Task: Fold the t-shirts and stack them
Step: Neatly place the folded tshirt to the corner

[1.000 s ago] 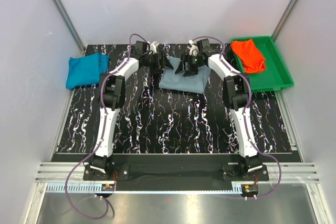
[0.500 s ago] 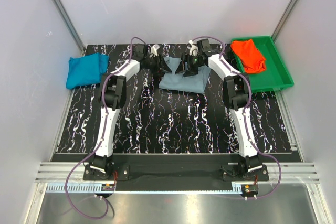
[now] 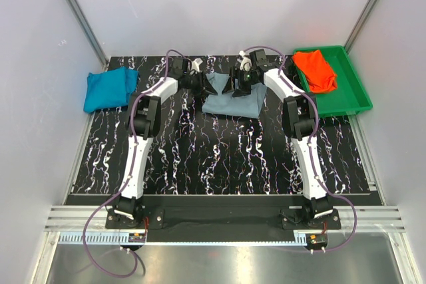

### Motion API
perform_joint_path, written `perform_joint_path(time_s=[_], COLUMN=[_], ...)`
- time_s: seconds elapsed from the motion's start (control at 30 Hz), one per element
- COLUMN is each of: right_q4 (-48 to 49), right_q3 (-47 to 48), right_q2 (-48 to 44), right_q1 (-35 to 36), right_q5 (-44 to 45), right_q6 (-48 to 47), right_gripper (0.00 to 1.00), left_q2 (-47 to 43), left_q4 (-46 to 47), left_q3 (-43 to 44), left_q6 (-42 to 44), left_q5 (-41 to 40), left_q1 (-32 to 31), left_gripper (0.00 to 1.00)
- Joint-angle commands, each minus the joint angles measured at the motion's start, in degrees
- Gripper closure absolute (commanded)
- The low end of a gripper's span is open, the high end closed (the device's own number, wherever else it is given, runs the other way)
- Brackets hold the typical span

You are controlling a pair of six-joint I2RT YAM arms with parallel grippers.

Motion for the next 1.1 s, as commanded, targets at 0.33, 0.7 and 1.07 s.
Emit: perform_joint_path(time_s=[0.33,0.7,1.07], right_q4=[-0.3,0.2,-0.1], right_q3=[0.7,0.2,-4.6], right_q2=[-3.2,-16.6,-22.8], right_q1=[1.0,-2.8,-6.2], right_q5=[2.7,7.1,7.9], right_q6=[-2.8,-7.0,-8.1], right_gripper=[0.26,0.23,0.22], left_q2=[-3.0,-13.9,-23.1], left_q4=[-5.3,-20.8,-31.5], left_q3=[0.0,0.8,-0.7], left_q6=[4.9,19.3,28.6], left_q5=[0.3,-7.7,-14.2], left_q1=[0.2,9.6,16.3], left_gripper=[1.00,1.00,1.00])
